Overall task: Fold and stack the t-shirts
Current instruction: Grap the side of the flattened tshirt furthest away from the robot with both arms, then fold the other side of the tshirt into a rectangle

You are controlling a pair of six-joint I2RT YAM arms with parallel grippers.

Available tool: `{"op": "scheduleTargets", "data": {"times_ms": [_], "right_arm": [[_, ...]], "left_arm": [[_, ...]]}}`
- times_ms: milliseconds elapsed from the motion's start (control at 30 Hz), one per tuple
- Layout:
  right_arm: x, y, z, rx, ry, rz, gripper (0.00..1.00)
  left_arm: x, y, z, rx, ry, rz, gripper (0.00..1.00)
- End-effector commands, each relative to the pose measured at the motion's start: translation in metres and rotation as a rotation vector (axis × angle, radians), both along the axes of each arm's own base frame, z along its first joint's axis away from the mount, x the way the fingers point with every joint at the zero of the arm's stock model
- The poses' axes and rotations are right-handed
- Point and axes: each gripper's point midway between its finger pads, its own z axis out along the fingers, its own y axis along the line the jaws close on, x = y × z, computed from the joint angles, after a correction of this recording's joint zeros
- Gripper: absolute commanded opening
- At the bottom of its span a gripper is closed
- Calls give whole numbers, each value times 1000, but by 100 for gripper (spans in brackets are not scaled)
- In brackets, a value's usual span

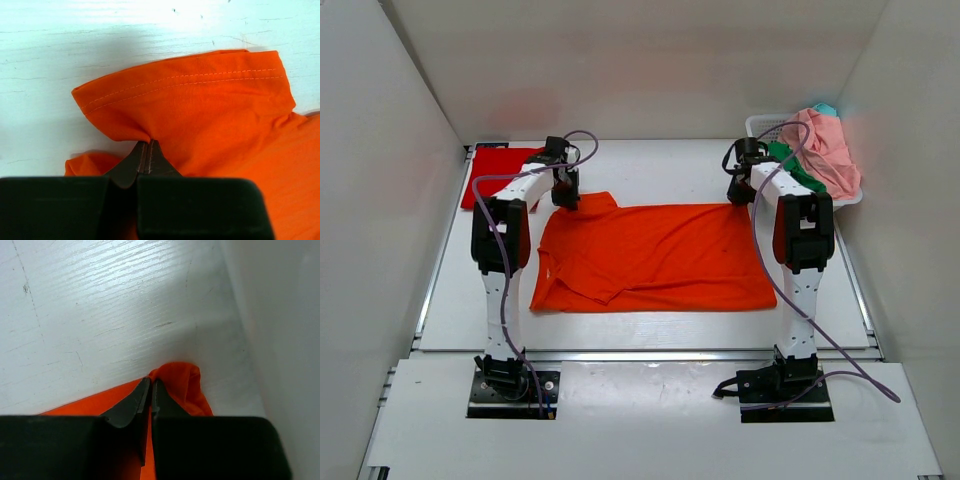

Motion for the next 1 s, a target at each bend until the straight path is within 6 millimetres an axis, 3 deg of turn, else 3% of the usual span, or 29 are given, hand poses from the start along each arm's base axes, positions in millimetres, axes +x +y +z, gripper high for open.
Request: {"op": "scheduleTargets", "data": {"times_ms": [0, 167, 300, 467, 700, 933, 967], "right_arm": [[-3, -7, -9, -17, 32, 2, 0], [10, 1, 30, -44, -51, 81, 0], [14, 6, 59, -34, -130, 146, 0], [-5, 10, 86, -25, -194, 184, 0], [-55, 11, 81, 58, -204, 205, 0], [-104, 12, 65, 144, -207, 220, 0], [-106, 10, 66, 160, -220, 214, 0]], "left_arm": [[11, 2, 56, -50, -121, 2, 0], [17, -1, 84, -80, -170, -9, 0], [10, -2, 104, -93, -191, -32, 0], [-18, 4, 117, -80, -198, -41, 0], [-73, 19, 104, -57, -157, -40, 0], [-132, 27, 68, -36, -81, -32, 0], [-135, 27, 70, -40, -91, -37, 0]]}}
